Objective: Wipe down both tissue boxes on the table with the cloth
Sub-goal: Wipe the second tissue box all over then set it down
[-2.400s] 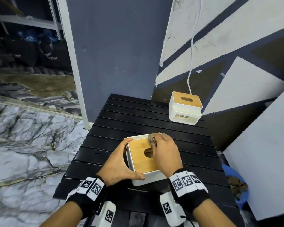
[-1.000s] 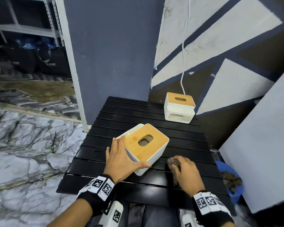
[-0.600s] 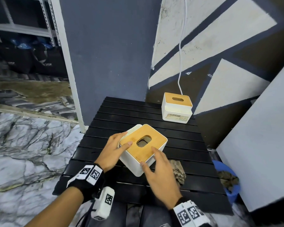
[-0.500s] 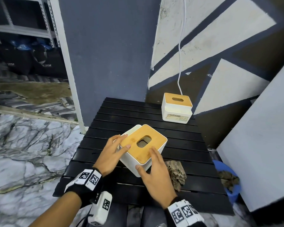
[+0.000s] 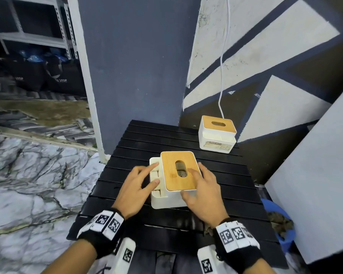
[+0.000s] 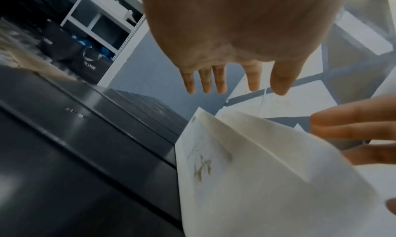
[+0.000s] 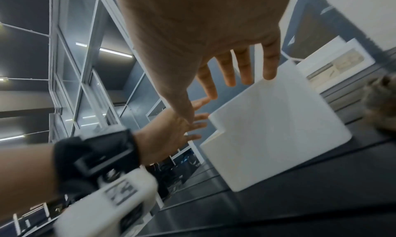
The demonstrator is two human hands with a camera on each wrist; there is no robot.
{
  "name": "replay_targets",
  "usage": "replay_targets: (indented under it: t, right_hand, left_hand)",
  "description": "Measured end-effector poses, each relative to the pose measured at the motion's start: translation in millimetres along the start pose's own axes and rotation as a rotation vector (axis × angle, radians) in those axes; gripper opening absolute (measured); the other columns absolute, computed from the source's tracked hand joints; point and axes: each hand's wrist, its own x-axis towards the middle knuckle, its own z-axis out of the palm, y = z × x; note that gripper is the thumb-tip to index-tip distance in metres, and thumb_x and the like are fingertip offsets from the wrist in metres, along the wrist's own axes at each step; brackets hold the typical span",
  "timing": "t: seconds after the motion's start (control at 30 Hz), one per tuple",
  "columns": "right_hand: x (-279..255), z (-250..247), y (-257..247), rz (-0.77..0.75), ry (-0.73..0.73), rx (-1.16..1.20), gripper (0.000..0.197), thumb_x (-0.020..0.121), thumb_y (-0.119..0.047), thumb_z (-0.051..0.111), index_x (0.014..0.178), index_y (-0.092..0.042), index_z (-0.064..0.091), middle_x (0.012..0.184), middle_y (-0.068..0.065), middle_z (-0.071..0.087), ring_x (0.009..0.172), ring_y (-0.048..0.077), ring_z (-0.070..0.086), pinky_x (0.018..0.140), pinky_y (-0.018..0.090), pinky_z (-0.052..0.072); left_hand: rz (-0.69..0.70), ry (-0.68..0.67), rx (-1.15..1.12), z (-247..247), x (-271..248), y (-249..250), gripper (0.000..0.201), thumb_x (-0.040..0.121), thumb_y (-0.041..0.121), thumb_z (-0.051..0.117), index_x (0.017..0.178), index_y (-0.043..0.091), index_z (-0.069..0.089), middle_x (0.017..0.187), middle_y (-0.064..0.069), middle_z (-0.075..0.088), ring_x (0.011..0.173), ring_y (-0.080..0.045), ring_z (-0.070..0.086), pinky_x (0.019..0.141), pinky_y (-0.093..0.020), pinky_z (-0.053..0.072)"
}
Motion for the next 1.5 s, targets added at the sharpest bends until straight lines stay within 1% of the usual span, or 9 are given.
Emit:
replay_targets:
  t: [0.17, 0.33, 0.4, 0.5, 0.67, 0.83, 0.97, 1.03, 1.5]
  right_hand:
    - [-22, 27, -33, -0.071, 0.042, -0.052, 0.061, 0.080, -0.060, 0.051, 0.134, -0.036, 0.040, 0.149, -0.010, 0.025, 0.134, 0.013, 0.023, 0.107, 0.037, 0.030]
    - [-22, 43, -31, -0.065, 0.041, -0.020, 0.058, 0.081, -0.055, 0.056, 0.133, -0.031, 0.042, 0.149, -0.006, 0.026, 0.138, 0.013, 0.014, 0.112, 0.034, 0.029]
    - [-18, 40, -24, -0.092, 0.048, -0.009, 0.052, 0.080, -0.053, 0.057, 0.126, -0.031, 0.046, 0.146, -0.007, 0.030, 0.137, 0.011, 0.017, 0.112, 0.031, 0.029]
    - [-9, 32, -12, -0.109, 0.039, 0.015, 0.051, 0.077, -0.051, 0.061, 0.122, -0.030, 0.049, 0.143, -0.008, 0.038, 0.137, 0.010, 0.022, 0.114, 0.029, 0.025]
    - [7, 15, 0, -0.082, -0.093, -0.028, 0.058, 0.070, -0.059, 0.065, 0.120, -0.036, 0.048, 0.142, -0.017, 0.041, 0.144, 0.014, 0.014, 0.115, 0.034, 0.024]
    - [13, -2, 9, -0.075, -0.162, -0.112, 0.068, 0.066, -0.063, 0.067, 0.125, -0.040, 0.042, 0.149, -0.018, 0.031, 0.144, 0.013, 0.011, 0.116, 0.039, 0.020]
    - [15, 3, 11, -0.096, -0.177, -0.163, 0.080, 0.058, -0.075, 0.059, 0.127, -0.042, 0.035, 0.151, -0.017, 0.027, 0.143, 0.014, 0.014, 0.115, 0.044, 0.021]
    - [13, 7, 9, -0.098, -0.172, -0.190, 0.086, 0.059, -0.077, 0.057, 0.133, -0.041, 0.032, 0.154, -0.015, 0.021, 0.145, 0.015, 0.008, 0.115, 0.044, 0.020]
    - [13, 31, 8, -0.110, -0.137, 0.085, 0.074, 0.079, -0.034, 0.073, 0.143, -0.030, 0.036, 0.157, -0.009, 0.017, 0.139, 0.014, 0.031, 0.112, 0.027, 0.026]
  left_hand:
    - [0.052, -0.135, 0.126, 0, 51, 0, 0.053, 0.095, 0.045, 0.054, 0.145, 0.047, 0.038, 0.152, 0.005, 0.032, 0.141, -0.016, 0.031, 0.118, -0.042, 0.026]
    - [0.131, -0.347, 0.396, 3, 64, -8, 0.058, 0.087, 0.072, 0.028, 0.142, 0.057, 0.030, 0.164, 0.009, 0.012, 0.152, -0.020, 0.006, 0.121, -0.049, 0.012]
    - [0.157, -0.316, 0.459, 0, 59, -12, 0.071, 0.078, 0.087, 0.008, 0.141, 0.060, 0.027, 0.163, 0.014, 0.011, 0.153, -0.018, 0.003, 0.122, -0.050, 0.009]
    - [0.191, -0.251, 0.510, -5, 53, -13, 0.083, 0.074, 0.088, -0.004, 0.142, 0.057, 0.032, 0.161, 0.014, 0.018, 0.152, -0.015, 0.000, 0.123, -0.046, 0.003]
    - [0.206, -0.255, 0.506, -15, 42, -8, 0.068, 0.083, 0.072, 0.017, 0.140, 0.048, 0.044, 0.160, 0.015, 0.020, 0.152, -0.013, -0.006, 0.121, -0.042, -0.006]
    - [0.204, -0.285, 0.484, -27, 28, -11, 0.048, 0.092, 0.059, 0.045, 0.139, 0.049, 0.044, 0.155, 0.018, 0.027, 0.151, -0.009, 0.005, 0.123, -0.048, 0.000]
    - [0.180, -0.317, 0.350, -29, 18, -21, 0.062, 0.085, 0.045, 0.066, 0.141, 0.053, 0.041, 0.150, 0.024, 0.019, 0.138, -0.008, 0.032, 0.116, -0.036, 0.031]
    - [0.174, -0.280, 0.311, -25, 13, -26, 0.063, 0.084, 0.040, 0.069, 0.140, 0.052, 0.042, 0.148, 0.026, 0.018, 0.133, -0.007, 0.034, 0.113, -0.034, 0.036]
    - [0.132, -0.057, 0.252, -21, -5, -31, 0.058, 0.085, 0.029, 0.075, 0.132, 0.052, 0.051, 0.139, 0.022, 0.028, 0.121, -0.006, 0.043, 0.108, -0.026, 0.038]
